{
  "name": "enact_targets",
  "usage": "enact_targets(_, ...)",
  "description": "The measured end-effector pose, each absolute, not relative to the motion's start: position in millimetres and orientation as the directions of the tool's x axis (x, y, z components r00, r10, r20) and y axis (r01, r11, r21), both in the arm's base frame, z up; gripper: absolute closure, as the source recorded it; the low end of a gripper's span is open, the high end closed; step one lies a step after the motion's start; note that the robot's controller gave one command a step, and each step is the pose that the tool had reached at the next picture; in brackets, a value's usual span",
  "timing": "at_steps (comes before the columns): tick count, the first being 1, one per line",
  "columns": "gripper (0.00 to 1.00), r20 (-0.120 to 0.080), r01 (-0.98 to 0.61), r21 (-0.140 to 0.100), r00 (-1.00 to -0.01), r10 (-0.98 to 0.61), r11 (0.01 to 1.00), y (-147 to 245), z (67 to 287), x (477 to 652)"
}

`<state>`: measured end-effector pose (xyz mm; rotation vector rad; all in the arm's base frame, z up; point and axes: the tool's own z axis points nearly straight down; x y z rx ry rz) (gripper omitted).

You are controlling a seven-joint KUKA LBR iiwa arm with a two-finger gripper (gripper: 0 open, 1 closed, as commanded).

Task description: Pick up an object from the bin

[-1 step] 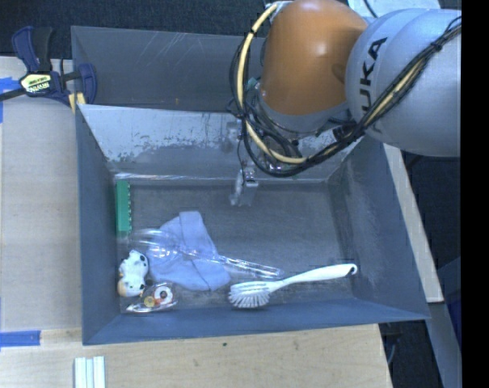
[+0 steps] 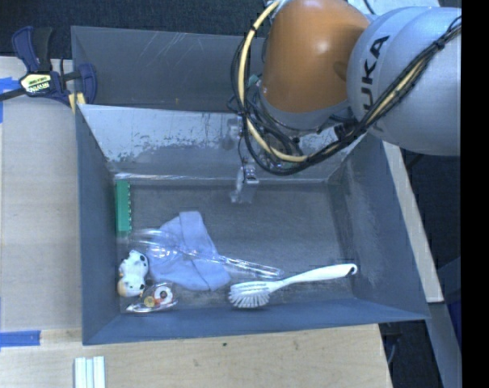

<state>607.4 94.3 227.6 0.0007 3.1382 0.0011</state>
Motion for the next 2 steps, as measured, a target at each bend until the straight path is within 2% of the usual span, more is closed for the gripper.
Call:
enact_targets(1, 0.00, -0.002, 0.138, 0.002, -0.990, 0.138, 0.990, 173, 69, 537.4)
enact_targets(2, 0.00, -0.021, -0.094, 0.000, -0.995, -0.094, 0.996, 166, 132, 551.1)
